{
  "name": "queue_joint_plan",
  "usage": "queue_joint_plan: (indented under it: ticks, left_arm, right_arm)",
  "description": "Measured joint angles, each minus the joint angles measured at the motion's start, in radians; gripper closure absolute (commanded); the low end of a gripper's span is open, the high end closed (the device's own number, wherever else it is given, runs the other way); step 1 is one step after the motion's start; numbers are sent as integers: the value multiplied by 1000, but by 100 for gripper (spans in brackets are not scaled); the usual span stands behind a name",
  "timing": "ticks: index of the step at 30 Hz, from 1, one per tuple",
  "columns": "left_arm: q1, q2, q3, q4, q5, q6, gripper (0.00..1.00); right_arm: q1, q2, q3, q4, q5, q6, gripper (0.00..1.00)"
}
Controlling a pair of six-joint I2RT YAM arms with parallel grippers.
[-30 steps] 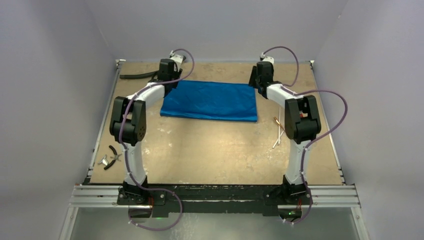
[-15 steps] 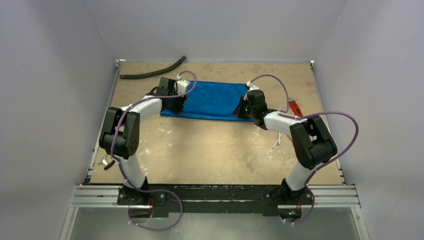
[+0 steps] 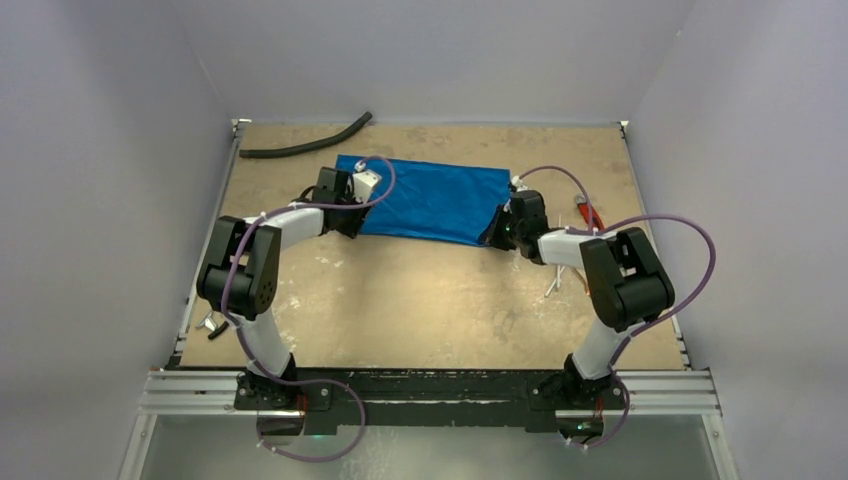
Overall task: Fold the napkin into a case and place the utensils inside
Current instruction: Smooth out the rectangle-folded napkin at the center of the board.
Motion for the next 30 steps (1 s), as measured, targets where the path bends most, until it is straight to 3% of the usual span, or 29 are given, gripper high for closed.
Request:
queue_joint_plan:
  ticks: [8,17,30]
  left_arm:
    - [-1,-11,-37,64,-11,26,55]
    - [15,-29,-73,104,-11,48,55]
    - [58,-74,-101,47,-45,80,56]
  right_arm:
    - [-51,-9,-83,97,-45,11,100]
    - [-103,-44,-118,97,-50,3,100]
    - [-103,-47,-119,88,-48,-10,100]
